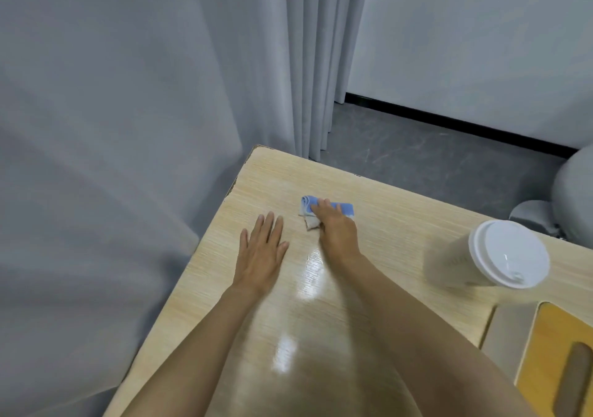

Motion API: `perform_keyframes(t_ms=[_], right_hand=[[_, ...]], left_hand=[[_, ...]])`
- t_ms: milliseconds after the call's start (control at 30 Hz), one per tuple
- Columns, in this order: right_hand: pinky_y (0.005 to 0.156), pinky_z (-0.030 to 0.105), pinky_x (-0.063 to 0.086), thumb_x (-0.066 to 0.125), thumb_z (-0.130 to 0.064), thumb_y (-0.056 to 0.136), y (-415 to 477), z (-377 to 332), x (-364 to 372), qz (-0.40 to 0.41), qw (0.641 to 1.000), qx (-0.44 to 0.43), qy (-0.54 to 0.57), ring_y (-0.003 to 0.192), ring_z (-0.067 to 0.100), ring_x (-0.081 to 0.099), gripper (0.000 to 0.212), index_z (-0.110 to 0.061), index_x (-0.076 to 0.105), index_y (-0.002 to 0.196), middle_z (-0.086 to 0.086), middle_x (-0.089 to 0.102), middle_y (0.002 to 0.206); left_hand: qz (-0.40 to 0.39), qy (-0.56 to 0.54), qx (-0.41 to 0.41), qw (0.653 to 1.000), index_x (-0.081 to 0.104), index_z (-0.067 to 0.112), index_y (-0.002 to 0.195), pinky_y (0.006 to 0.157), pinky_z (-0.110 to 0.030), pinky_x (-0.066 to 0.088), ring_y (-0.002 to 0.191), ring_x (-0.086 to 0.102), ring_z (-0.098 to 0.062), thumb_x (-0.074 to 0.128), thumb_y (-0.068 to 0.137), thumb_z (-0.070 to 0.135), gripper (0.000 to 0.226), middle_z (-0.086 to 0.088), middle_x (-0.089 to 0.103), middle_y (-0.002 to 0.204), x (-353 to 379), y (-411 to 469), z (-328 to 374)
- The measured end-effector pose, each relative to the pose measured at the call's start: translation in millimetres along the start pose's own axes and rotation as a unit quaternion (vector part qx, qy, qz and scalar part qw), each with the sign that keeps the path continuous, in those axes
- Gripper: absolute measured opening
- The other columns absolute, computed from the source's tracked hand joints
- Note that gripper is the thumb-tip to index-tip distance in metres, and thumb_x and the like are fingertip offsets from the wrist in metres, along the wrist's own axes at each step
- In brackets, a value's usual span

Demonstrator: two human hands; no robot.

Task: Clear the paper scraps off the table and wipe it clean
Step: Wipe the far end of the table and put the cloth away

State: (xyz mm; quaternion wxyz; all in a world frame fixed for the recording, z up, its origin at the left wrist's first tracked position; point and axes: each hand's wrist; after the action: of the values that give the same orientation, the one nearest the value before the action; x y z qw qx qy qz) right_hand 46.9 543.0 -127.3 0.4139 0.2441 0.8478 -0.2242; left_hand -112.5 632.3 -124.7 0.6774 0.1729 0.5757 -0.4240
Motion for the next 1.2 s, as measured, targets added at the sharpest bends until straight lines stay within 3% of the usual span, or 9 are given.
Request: perform_keyframes(t_ms=[167, 300, 367, 467, 567, 667, 767, 967, 1200], right_hand=[[0.097, 0.049, 0.043, 0.044, 0.011, 0.087, -54, -27, 25, 0.036, 0.999, -0.021, 0.003, 0.121, 0.038, 0.051, 0.044, -0.004, 0.057, 0.126, 0.02, 0.055, 0.13], [0.083, 0.05, 0.053, 0.06, 0.025, 0.06, -95, -44, 54, 0.057, 0.996, -0.054, -0.039, 0.101, 0.038, 0.065, 0.059, -0.001, 0.067, 0.112, 0.02, 0.065, 0.114], [0.078, 0.051, 0.054, 0.054, 0.023, 0.065, -118, -55, 62, 0.054, 0.997, -0.056, -0.027, 0.099, 0.041, 0.064, 0.055, -0.001, 0.066, 0.113, 0.021, 0.065, 0.113], [0.091, 0.046, 0.047, 0.042, 0.01, 0.083, -150, -72, 61, 0.019, 0.997, -0.073, 0.01, 0.11, 0.037, 0.059, 0.043, -0.003, 0.062, 0.12, 0.019, 0.063, 0.118], [0.084, 0.037, 0.046, 0.038, -0.005, 0.095, -164, -75, 49, -0.06, 0.998, -0.024, 0.014, 0.101, 0.032, 0.059, 0.034, -0.009, 0.054, 0.126, 0.014, 0.064, 0.111], [0.071, 0.034, 0.047, 0.034, -0.014, 0.095, -162, -73, 35, -0.072, 0.997, 0.004, 0.039, 0.085, 0.024, 0.062, 0.033, -0.016, 0.046, 0.125, 0.006, 0.066, 0.096], [0.068, 0.039, 0.051, 0.035, -0.016, 0.09, -156, -71, 18, -0.06, 0.996, 0.029, 0.067, 0.08, 0.016, 0.059, 0.028, -0.026, 0.047, 0.113, -0.001, 0.063, 0.091], [0.07, 0.035, 0.045, 0.04, -0.011, 0.086, -110, -58, -10, 0.038, 0.995, 0.086, 0.045, 0.085, 0.018, 0.052, 0.021, -0.023, 0.054, 0.095, -0.002, 0.06, 0.089], [0.078, 0.037, 0.04, 0.043, 0.003, 0.079, 1, -54, -25, 0.097, 0.993, 0.043, 0.042, 0.095, 0.024, 0.047, 0.028, -0.013, 0.058, 0.097, 0.006, 0.058, 0.097]], left_hand=[[-0.016, 0.025, -0.021, 0.999, -0.003, 0.024, 0.152, 0.118, -0.04, -0.003, 0.146, -0.013, -0.014, 0.016, 0.103, 0.039, 0.054, 0.004, -0.01, 0.16, 3, -42, -19], [-0.023, 0.028, -0.025, 0.999, 0.0, 0.022, 0.152, 0.118, -0.04, -0.001, 0.147, -0.01, -0.016, 0.017, 0.103, 0.037, 0.054, 0.002, -0.007, 0.16, 8, -79, -35], [-0.03, 0.028, -0.021, 0.999, 0.003, 0.019, 0.153, 0.118, -0.039, 0.001, 0.147, -0.006, -0.016, 0.016, 0.103, 0.037, 0.054, 0.001, -0.005, 0.16, 11, -95, -40], [-0.016, -0.023, 0.057, 0.998, 0.009, 0.015, 0.152, 0.119, -0.041, 0.009, 0.146, 0.001, -0.011, 0.019, 0.098, 0.042, 0.061, 0.002, 0.005, 0.159, 16, -115, -41], [-0.027, -0.08, 0.161, 0.983, 0.002, 0.019, 0.151, 0.119, -0.032, -0.004, 0.144, -0.004, -0.004, 0.046, 0.095, 0.036, 0.073, 0.011, 0.003, 0.155, 12, -127, -27], [-0.013, -0.092, 0.174, 0.98, 0.02, 0.021, 0.15, 0.117, -0.03, 0.014, 0.134, 0.029, -0.011, 0.044, 0.093, 0.028, 0.063, 0.012, 0.037, 0.141, 3, -120, -7], [0.064, -0.097, 0.165, 0.979, 0.054, 0.024, 0.119, 0.084, -0.026, 0.037, 0.089, 0.045, -0.011, 0.022, 0.085, 0.033, 0.047, 0.01, 0.054, 0.095, -22, -100, 14], [0.105, 0.026, 0.243, 0.964, 0.061, 0.02, 0.072, 0.062, -0.025, 0.017, 0.068, 0.056, -0.02, 0.04, 0.073, 0.024, 0.021, 0.004, 0.056, 0.068, -55, -30, 25], [0.028, 0.204, 0.179, 0.962, 0.047, 0.015, 0.11, 0.078, -0.031, 0.028, 0.103, 0.05, -0.026, 0.042, 0.088, 0.006, 0.025, -0.003, 0.058, 0.109, -93, 72, 29]])
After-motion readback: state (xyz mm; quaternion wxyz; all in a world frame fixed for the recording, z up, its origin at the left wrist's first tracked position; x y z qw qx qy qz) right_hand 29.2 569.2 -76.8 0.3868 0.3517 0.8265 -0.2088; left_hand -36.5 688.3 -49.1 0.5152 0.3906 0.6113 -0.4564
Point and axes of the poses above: each hand's wrist, its own y-axis towards the middle knuckle, its own x-axis out of the palm, z = x × y
